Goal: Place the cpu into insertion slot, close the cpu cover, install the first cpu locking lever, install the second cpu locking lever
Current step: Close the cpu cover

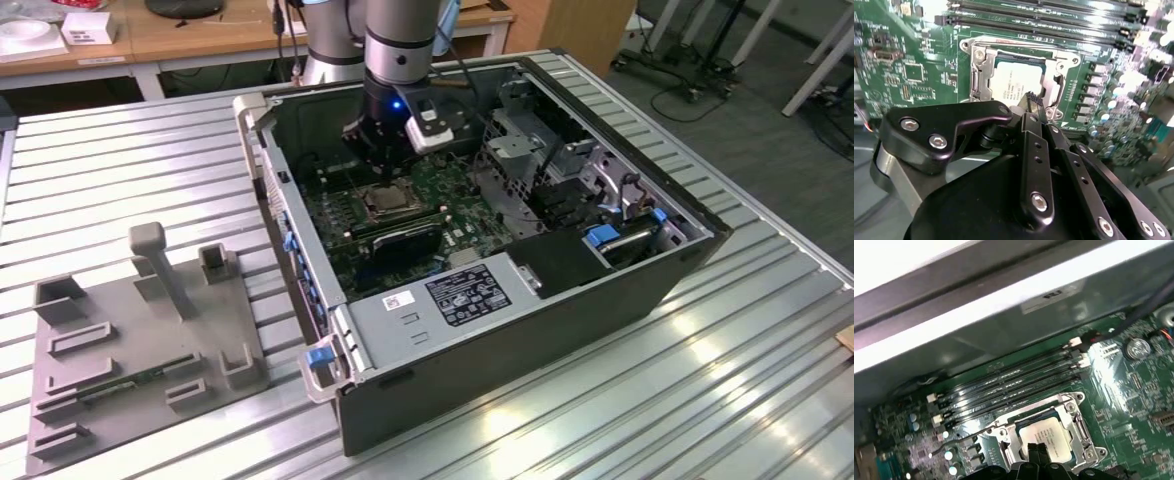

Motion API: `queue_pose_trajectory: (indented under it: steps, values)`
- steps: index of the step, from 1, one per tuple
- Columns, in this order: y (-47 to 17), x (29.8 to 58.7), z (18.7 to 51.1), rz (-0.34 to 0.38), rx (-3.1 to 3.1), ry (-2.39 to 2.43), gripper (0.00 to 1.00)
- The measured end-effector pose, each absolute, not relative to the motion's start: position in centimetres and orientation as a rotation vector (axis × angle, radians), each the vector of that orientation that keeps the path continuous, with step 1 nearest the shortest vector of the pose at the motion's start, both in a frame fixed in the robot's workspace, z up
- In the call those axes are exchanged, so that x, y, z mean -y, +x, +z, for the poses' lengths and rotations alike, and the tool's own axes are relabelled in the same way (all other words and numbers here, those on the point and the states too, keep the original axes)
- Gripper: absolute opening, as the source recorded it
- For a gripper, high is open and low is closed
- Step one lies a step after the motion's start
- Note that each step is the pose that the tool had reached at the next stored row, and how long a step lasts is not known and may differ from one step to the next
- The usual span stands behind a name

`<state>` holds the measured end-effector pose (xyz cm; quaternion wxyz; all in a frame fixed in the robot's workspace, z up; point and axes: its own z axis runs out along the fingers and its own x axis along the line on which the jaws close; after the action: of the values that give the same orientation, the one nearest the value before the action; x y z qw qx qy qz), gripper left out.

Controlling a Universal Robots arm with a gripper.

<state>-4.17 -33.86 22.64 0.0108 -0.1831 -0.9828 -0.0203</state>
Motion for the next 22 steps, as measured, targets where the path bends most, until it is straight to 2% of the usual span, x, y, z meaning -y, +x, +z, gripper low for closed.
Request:
queue_pose_trajectory:
  steps: [14, 22]
  values:
    - [-4.17, 33.86, 22.39, -0.058, 3.111, -0.185, 0.11]
    - [-4.2, 33.86, 22.28, -0.063, 3.153, -0.176, 0.11]
